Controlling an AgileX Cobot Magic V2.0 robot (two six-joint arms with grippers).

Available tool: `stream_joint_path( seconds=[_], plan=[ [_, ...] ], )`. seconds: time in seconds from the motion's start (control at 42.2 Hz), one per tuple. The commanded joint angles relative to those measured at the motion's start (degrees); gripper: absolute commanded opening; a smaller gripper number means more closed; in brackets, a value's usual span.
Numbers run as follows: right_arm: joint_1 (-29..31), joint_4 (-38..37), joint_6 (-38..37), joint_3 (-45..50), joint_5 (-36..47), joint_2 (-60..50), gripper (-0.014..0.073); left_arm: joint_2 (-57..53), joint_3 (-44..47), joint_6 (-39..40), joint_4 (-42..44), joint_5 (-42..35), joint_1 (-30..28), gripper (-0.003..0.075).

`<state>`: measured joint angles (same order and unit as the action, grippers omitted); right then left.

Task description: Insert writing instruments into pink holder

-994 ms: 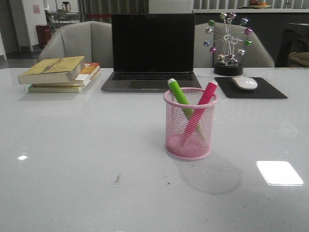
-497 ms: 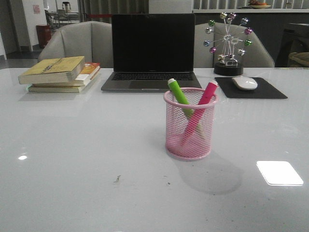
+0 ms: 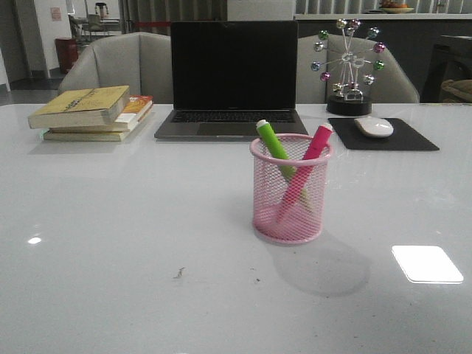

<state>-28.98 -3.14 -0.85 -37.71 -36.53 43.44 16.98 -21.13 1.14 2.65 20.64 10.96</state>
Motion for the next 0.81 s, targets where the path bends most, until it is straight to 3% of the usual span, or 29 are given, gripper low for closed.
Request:
stream_joint_path(
  seconds=[0.0, 0.142, 0.331, 0.781],
  plan=[
    [0.11, -0.90, 0.45, -1.59, 3.51, -0.26, 0.0058, -6.31, 6.25, 0.28, -1.65, -12.40, -5.06, 0.0093],
    [0.11, -0.90, 0.45, -1.59, 3.51, -0.26, 0.0058, -13.87, 14.70, 0.28, -3.73, -17.50, -9.61, 0.0093],
    [0.11, -0.90, 0.45, -1.59, 3.51, -0.26, 0.0058, -18.45, 21.81, 0.28, -4.49, -24.69, -10.32, 0.0093],
    [0.11, -0.90, 0.45, -1.59, 3.50, -0.26, 0.0058, -18.20, 21.60, 0.28, -4.49, -23.74, -7.26, 0.0093]
  ],
)
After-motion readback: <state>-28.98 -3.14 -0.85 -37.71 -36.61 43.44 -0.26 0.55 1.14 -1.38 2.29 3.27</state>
